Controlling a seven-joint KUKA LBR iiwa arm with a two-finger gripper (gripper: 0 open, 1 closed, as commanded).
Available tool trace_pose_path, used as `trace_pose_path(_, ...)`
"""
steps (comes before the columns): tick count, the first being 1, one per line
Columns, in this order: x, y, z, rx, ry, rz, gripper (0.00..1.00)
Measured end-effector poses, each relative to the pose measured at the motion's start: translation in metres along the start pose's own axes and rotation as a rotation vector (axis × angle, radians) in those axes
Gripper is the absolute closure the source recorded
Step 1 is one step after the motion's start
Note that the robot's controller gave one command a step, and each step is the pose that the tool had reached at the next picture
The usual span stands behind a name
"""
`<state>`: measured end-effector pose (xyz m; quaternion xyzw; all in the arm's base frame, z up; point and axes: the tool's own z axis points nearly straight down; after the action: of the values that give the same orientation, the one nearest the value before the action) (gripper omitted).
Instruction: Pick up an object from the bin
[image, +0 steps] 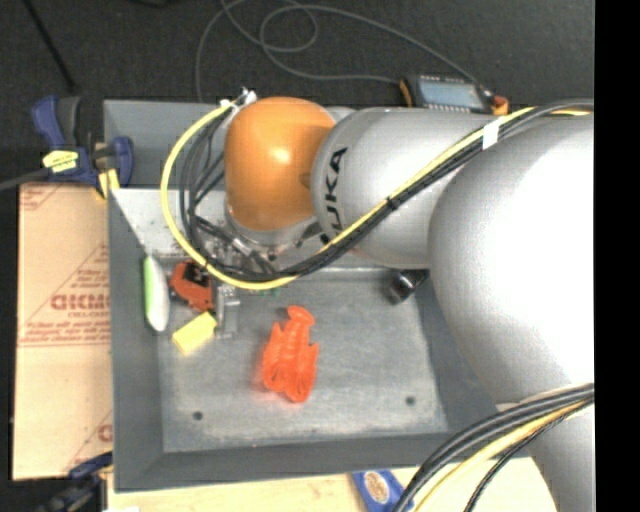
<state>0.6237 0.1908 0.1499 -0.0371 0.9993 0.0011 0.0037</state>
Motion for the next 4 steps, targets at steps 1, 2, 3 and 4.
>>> trace_pose_path(1, -0.009, -0.023, 0.021, 0.005, 0.006, -0.16, 0.0)
trace_pose_path(2, -0.018, -0.022, 0.044, -0.001, 0.002, -0.14, 0.0)
trace_pose_path(3, -0.009, -0.006, 0.037, 0.001, 0.005, -0.048, 0.0)
trace_pose_path(4, -0.018, 0.006, 0.048, 0.001, -0.001, -0.275, 0.0)
